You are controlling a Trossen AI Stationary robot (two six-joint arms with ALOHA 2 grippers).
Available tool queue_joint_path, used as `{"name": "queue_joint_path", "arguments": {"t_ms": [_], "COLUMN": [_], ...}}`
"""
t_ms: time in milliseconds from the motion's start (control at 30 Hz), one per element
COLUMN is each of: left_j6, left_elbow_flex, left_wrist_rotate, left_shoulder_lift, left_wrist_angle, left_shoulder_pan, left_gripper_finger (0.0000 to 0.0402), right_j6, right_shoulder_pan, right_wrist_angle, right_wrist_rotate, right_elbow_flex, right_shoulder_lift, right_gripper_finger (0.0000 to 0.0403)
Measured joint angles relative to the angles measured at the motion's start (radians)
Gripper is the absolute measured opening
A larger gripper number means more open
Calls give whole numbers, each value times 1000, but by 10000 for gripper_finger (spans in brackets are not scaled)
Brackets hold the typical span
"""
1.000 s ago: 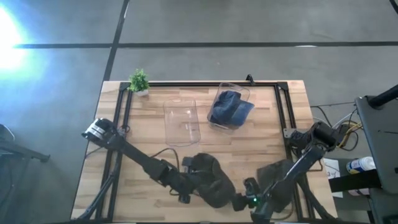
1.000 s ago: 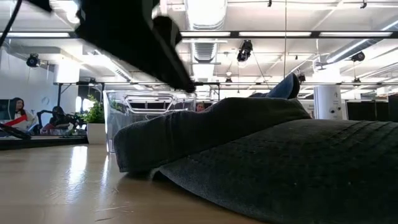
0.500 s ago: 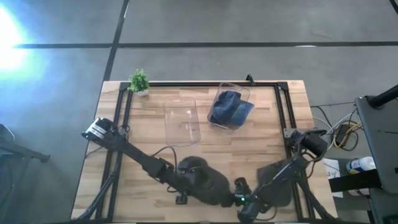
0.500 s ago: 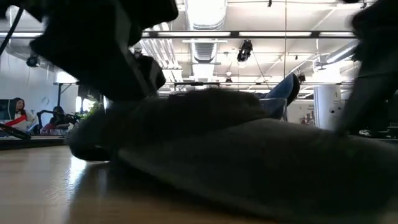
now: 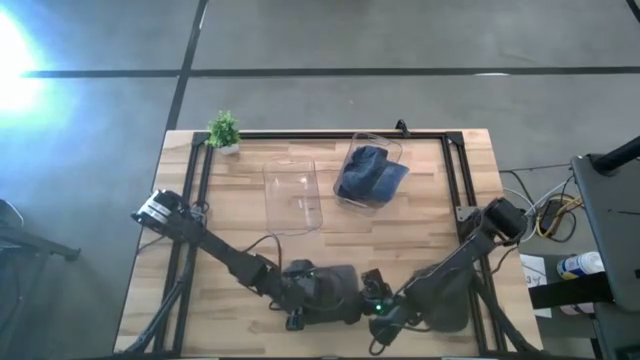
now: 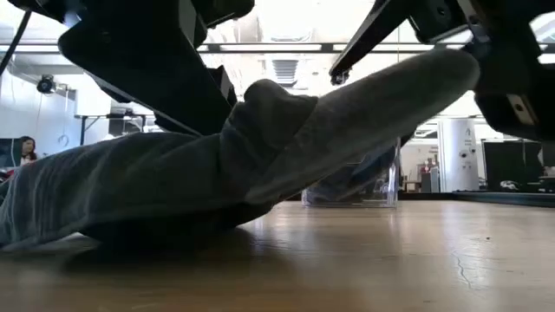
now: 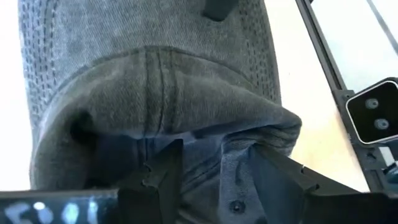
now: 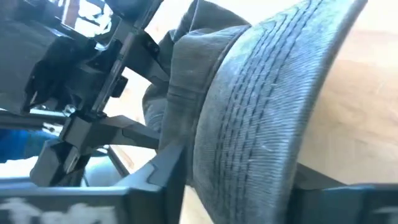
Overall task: Pick & Place hat
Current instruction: Put the left black cap into the left transparent bin
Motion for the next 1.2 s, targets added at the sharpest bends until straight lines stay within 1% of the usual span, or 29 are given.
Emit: {"name": "queue_joint_path", "arguments": {"t_ms": [133,200,233,400,533,700,800,867,900,967,1067,1200], "left_j6": [1,-4,-7,-37,-67,-168,-182,-212,-240,-326,-481,-638], "left_elbow_flex": [29,64,83,208,306,360,359,358,358,357,356,356], "left_wrist_rotate": [-54,-71,-88,-203,-359,-536,-629,-699,-732,-766,-766,-766], "left_shoulder_lift": [-11,-34,-49,-166,-278,-394,-441,-462,-471,-484,-501,-512], "left_wrist_angle": [-35,-97,-138,-380,-530,-584,-607,-669,-712,-803,-931,-1079], "left_shoulder_pan": [-18,-31,-40,-112,-171,-228,-269,-291,-301,-314,-321,-320], "left_gripper_finger": [176,176,176,176,176,176,176,176,176,176,176,176], "right_j6": [-80,-110,-121,-217,-423,-726,-835,-840,-832,-825,-848,-849], "right_shoulder_pan": [-9,-9,-9,-8,-22,-80,-154,-236,-285,-386,-525,-662], "right_wrist_angle": [-2,-1,-1,-27,-28,-24,-52,-132,-159,-195,-188,-133], "right_wrist_rotate": [-12,-11,-11,-6,53,130,132,90,48,-68,-242,-484], "right_elbow_flex": [2,3,4,10,59,142,179,191,192,187,183,182], "right_shoulder_lift": [-34,-59,-72,-164,-262,-376,-419,-436,-436,-424,-377,-285], "right_gripper_finger": [71,33,21,15,14,13,13,13,13,13,13,13]}}
